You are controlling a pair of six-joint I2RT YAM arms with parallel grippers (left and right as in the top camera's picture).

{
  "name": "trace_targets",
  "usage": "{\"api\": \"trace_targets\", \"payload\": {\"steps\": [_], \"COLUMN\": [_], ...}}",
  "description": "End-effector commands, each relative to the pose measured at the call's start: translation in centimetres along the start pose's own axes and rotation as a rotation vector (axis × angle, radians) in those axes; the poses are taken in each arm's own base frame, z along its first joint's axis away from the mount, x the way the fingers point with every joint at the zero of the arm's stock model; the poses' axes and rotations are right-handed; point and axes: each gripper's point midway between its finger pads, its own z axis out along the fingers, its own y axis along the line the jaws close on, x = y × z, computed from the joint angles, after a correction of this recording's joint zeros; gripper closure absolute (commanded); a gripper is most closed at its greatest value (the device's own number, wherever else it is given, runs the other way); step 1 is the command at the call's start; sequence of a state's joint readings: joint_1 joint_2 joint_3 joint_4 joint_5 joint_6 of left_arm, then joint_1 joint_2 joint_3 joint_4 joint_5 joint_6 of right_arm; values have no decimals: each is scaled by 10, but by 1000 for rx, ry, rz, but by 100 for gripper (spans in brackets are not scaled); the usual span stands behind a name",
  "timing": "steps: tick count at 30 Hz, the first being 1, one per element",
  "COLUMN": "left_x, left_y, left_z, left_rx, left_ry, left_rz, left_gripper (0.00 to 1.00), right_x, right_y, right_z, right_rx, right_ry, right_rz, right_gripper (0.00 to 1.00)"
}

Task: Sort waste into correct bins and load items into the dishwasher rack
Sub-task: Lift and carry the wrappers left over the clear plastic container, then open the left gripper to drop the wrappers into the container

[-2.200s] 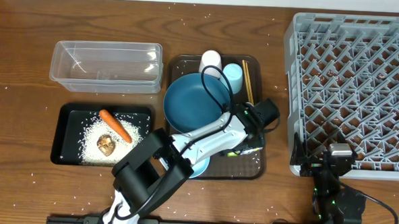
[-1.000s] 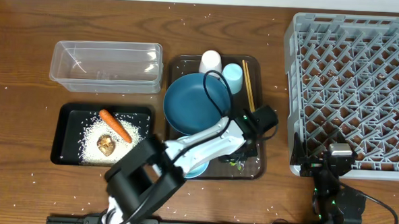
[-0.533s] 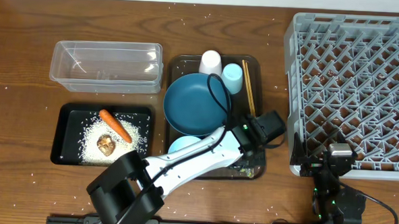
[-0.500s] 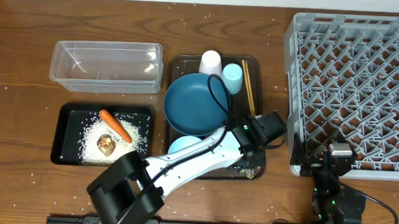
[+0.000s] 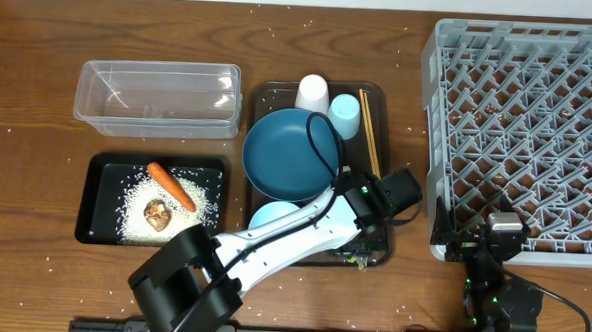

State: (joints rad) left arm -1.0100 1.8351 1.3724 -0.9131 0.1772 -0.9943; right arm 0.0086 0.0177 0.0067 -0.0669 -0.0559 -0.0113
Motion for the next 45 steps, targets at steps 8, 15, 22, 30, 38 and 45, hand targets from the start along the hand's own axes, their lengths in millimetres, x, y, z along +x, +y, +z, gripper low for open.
{"api": "trace_targets", "payload": {"steps": [8,15,22,30,38,45], "left_x": [-8,-59,-144,-206,-242,-258], "left_y": [-9,24,116,238,304,321], "left_z": [-62,-104,-128,-152,-165,-156], "left_rx": [152,183,164,180,220,250], "left_ry": [-115,-258,-357,-480,-593,-607], "left_rz": [159,146,-206,-695,-878,-998], "left_gripper": [94,94,94,94,94,92], "right_x": [1,1,1,1,1,1], "right_y": [-2,-2,-2,-2,-2,-2], "right_z": [0,0,0,0,0,0], "right_rx": [7,7,7,7,7,7], "right_ry": [2,2,2,2,2,2], "right_rz": [-1,-1,-1,-1,-1,-1], "right_gripper": [1,1,1,1,1,1]}}
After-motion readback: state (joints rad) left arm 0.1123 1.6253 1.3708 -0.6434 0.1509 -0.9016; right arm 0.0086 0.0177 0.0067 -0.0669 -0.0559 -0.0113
